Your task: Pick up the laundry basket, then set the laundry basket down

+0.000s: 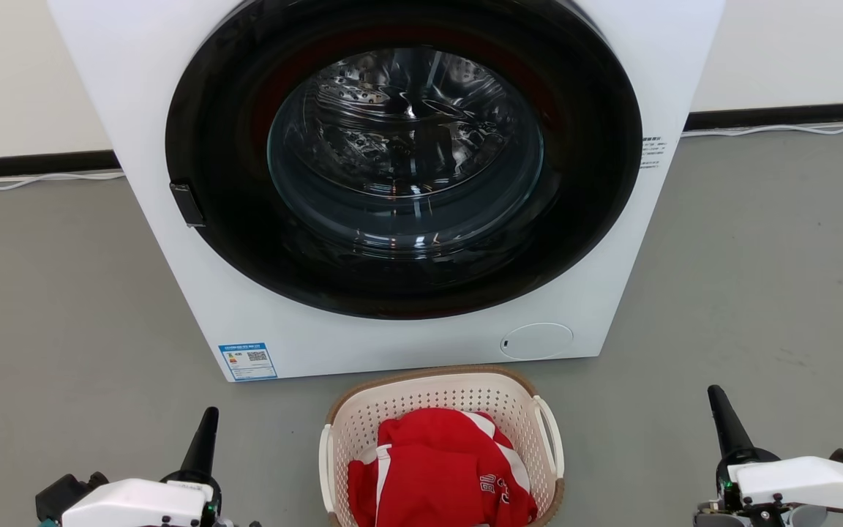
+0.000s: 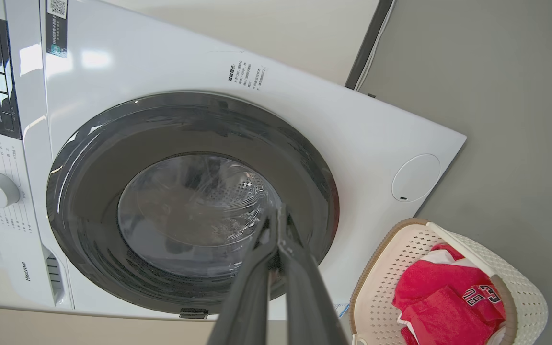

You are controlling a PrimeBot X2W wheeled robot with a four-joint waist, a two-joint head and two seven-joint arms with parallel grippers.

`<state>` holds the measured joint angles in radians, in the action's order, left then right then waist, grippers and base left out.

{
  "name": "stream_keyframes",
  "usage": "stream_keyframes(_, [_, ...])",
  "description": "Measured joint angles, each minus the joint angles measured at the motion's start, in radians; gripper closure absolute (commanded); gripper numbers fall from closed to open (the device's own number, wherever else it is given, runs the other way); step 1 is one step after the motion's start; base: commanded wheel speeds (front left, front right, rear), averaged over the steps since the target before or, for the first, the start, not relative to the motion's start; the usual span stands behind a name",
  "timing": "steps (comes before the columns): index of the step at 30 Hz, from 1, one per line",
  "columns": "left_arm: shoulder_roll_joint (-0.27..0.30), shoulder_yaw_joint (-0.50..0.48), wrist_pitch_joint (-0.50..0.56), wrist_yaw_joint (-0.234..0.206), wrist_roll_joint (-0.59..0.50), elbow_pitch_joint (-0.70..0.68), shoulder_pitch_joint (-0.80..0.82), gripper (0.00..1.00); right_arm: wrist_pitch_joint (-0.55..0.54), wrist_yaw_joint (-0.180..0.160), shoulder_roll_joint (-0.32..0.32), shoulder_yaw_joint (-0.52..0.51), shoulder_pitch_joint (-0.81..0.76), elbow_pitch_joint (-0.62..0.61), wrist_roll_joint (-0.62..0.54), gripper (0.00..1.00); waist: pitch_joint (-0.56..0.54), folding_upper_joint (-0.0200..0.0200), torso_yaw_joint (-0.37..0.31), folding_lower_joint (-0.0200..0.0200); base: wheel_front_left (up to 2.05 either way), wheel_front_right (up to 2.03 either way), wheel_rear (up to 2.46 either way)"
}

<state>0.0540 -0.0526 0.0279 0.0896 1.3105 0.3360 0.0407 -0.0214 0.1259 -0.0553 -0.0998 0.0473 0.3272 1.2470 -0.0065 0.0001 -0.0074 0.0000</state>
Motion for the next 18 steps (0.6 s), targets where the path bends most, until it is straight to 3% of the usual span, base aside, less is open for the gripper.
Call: stream_keyframes(18, [-0.009, -0.017, 0.053, 0.018, 0.182, -0.038, 0.009, 1.0, -0.05, 0.0, 0.005, -0.023, 0.001, -0.031, 0.222, 1.0, 0.006, -0.0001, 0.005, 0.0, 0.0, 0.0, 0.0])
